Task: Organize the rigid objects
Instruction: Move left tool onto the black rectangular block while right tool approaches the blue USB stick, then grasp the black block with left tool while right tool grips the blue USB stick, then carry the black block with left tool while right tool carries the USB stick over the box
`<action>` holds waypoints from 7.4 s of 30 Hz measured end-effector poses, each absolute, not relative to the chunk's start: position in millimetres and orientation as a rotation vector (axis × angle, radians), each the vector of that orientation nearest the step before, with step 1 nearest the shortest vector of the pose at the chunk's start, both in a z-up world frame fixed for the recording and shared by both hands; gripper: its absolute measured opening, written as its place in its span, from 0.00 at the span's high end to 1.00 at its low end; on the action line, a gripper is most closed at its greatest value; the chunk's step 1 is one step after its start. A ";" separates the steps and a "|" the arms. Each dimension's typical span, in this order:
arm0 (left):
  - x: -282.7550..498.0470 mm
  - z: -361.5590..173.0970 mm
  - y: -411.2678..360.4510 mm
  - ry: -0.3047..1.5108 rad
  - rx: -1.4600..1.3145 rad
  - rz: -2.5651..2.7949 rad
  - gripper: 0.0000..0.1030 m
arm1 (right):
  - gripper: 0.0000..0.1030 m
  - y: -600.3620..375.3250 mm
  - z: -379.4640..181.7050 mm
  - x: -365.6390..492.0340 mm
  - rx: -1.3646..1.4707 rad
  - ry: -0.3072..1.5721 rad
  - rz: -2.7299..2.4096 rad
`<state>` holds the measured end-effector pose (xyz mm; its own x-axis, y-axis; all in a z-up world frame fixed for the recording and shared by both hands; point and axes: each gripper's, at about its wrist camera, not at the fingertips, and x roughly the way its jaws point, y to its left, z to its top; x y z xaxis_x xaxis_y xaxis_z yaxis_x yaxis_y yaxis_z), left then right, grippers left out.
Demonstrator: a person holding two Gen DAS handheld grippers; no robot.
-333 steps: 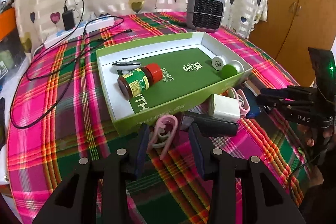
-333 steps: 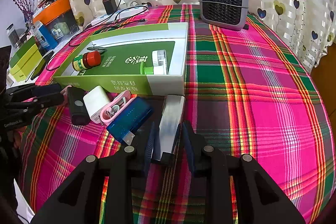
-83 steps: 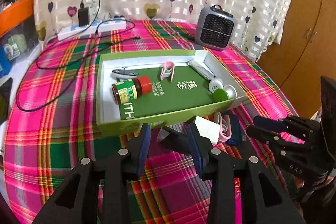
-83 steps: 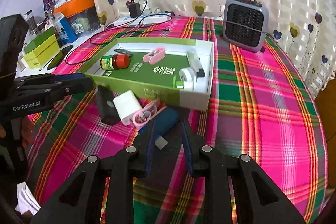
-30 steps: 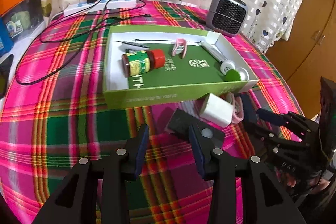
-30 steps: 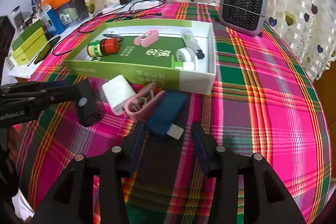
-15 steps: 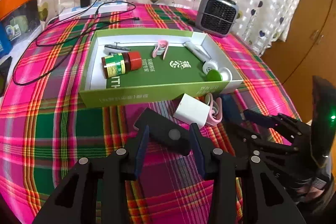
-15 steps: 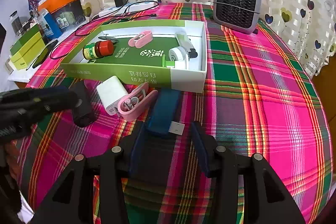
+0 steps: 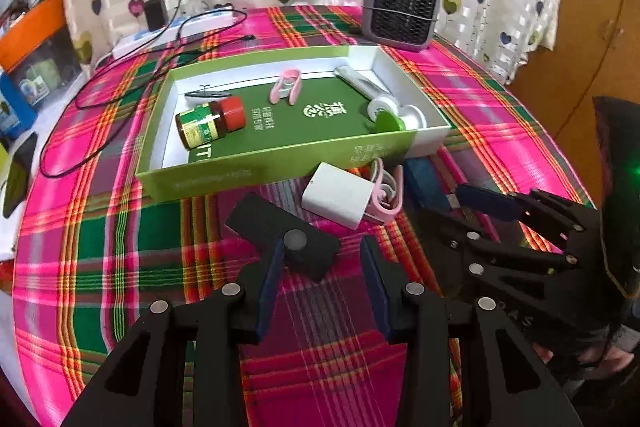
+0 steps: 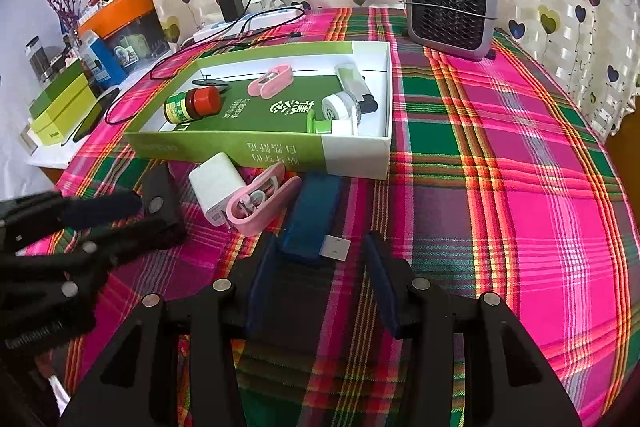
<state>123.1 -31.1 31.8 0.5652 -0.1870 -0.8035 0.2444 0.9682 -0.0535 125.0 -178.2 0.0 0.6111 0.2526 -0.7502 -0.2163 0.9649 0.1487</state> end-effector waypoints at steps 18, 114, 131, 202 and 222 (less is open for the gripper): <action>120.1 27.4 -2.1 0.940 0.029 -0.156 0.63 | 0.55 -176.8 -0.2 125.0 0.030 0.872 0.270; 153.2 8.9 13.3 0.914 -0.041 -0.214 0.75 | 0.66 -170.0 -0.4 144.2 -0.095 0.876 0.247; 152.5 9.3 13.0 0.913 -0.036 -0.218 0.75 | 0.66 -168.8 0.1 143.2 -0.094 0.874 0.254; 192.0 67.0 0.9 0.809 -0.031 -0.318 0.75 | 0.66 -161.4 66.8 189.2 -0.064 0.772 0.307; 258.1 50.5 0.6 0.862 -0.045 -0.324 0.75 | 0.66 -152.7 46.2 246.7 -0.035 0.830 0.297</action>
<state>258.1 0.6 50.5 0.6052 -0.2981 -0.7381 0.2622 0.9501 -0.1687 246.7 -152.7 46.2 0.6356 0.2465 -0.7316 -0.2741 0.9580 0.0846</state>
